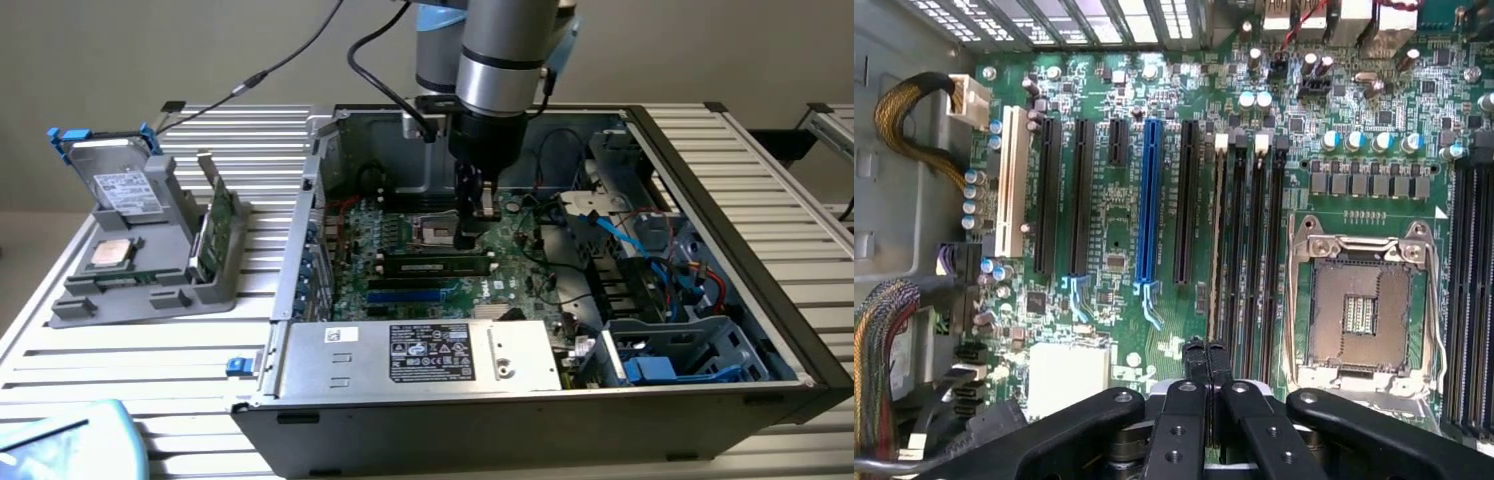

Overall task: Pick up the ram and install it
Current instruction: 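Press down the ram until it locks into place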

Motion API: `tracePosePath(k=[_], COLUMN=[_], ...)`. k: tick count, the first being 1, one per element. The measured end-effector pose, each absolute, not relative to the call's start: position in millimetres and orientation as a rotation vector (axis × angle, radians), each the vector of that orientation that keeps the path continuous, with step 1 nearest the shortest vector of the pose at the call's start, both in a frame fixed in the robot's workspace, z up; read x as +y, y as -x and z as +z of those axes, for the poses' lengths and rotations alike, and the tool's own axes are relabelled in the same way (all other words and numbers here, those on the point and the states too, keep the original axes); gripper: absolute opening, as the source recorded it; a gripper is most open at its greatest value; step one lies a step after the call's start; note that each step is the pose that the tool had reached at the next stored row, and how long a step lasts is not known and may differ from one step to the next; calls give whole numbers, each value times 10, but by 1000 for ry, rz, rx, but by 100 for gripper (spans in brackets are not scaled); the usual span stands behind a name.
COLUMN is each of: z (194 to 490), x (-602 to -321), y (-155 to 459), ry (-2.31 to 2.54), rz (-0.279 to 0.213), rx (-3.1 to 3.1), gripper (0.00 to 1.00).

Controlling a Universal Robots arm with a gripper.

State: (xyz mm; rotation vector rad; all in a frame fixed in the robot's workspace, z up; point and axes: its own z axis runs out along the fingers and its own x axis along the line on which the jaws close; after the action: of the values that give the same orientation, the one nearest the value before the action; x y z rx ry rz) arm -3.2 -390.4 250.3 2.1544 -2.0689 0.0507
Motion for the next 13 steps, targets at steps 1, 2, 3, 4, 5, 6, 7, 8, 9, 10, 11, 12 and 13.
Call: tracePosePath(k=[1,2,3,4,5,6,7,8,9,10,11,12,13], z=[2496,2486,2476,2465,2455,2446,2437,2429,2422,2417,2411,2404,2399], x=[-3903,-3901,-3900,-3898,-3897,-3896,-3895,-3895,-3895,-3895,-3895,-3895,-3895], y=[32,32,32,32,32,32,30,27,22,14,5,-2,-3], ry=[-2154,-2154,-2154,-2154,-2154,-2154,-2154,-2154,-2154,-2154,-2154,-2154,-2154], rz=[51,51,51,51,51,51,51,51,51,51,51,51,51], rx=[-2069,-2069,-2069,-2069,-2069,-2069,-2069,-2069,-2069,-2069,-2069,-2069,-2069], gripper=[11,11,11,11,11,11,11,11,11,11,11,11,11])
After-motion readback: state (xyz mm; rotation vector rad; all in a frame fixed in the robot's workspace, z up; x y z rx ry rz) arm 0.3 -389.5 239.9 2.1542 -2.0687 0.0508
